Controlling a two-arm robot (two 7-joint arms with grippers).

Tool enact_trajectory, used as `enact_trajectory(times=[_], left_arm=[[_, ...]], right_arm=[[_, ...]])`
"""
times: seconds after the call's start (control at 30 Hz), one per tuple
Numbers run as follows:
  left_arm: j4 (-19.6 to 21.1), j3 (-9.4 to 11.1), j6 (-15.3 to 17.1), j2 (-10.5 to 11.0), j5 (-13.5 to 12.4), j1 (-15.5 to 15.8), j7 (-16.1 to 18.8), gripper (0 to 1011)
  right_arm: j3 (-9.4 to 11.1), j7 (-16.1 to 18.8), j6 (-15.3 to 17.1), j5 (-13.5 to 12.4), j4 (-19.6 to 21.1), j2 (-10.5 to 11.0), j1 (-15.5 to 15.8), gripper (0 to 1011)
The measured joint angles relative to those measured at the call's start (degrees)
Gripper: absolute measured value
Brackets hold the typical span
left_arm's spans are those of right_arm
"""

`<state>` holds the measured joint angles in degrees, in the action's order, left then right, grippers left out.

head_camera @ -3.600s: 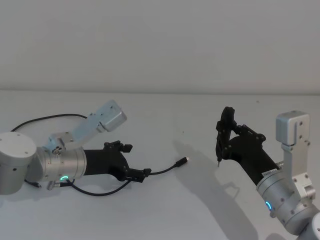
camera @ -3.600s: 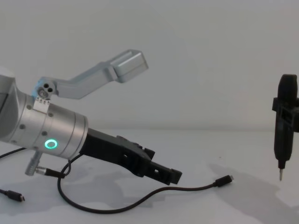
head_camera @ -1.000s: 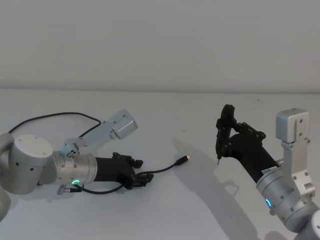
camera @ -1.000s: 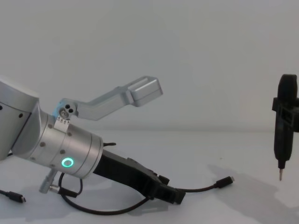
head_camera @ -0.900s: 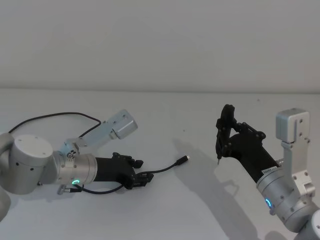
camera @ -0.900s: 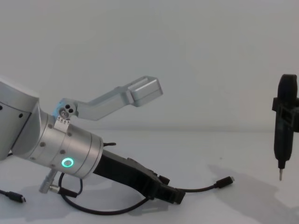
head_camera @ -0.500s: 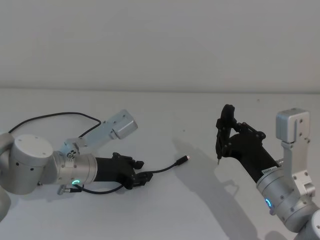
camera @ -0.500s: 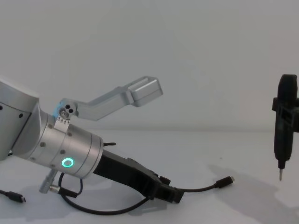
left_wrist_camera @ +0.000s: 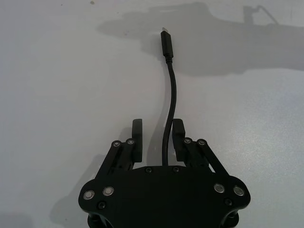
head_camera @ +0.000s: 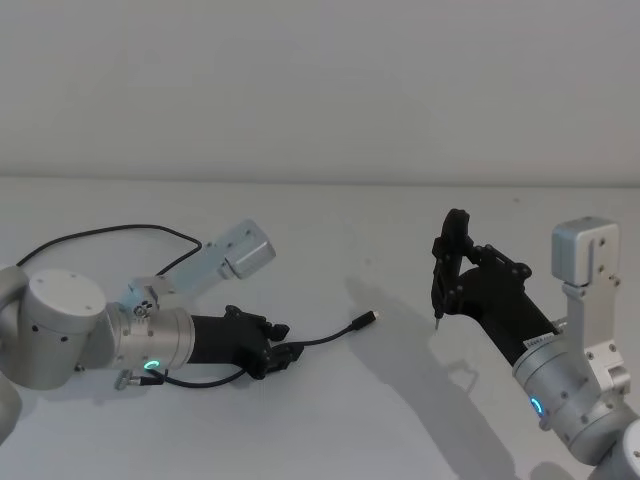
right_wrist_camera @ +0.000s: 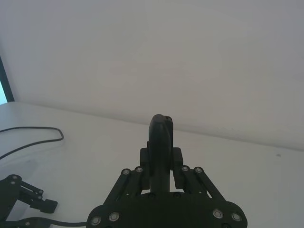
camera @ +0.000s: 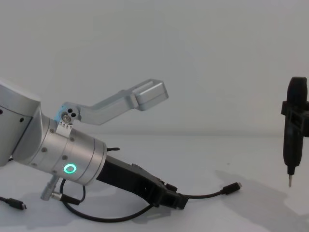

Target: Pick up the data cable with the one hand.

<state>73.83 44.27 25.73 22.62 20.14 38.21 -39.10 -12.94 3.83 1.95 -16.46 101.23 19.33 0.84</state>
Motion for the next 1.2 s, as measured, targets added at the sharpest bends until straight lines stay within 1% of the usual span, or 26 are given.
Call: enact_trajectory(times=[1.2], left_arm=[[0.0, 0.0, 0.0, 0.0, 0.0, 0.0, 0.0, 136]], right_arm=[[0.0, 0.0, 0.0, 0.0, 0.0, 0.0, 0.0, 274]])
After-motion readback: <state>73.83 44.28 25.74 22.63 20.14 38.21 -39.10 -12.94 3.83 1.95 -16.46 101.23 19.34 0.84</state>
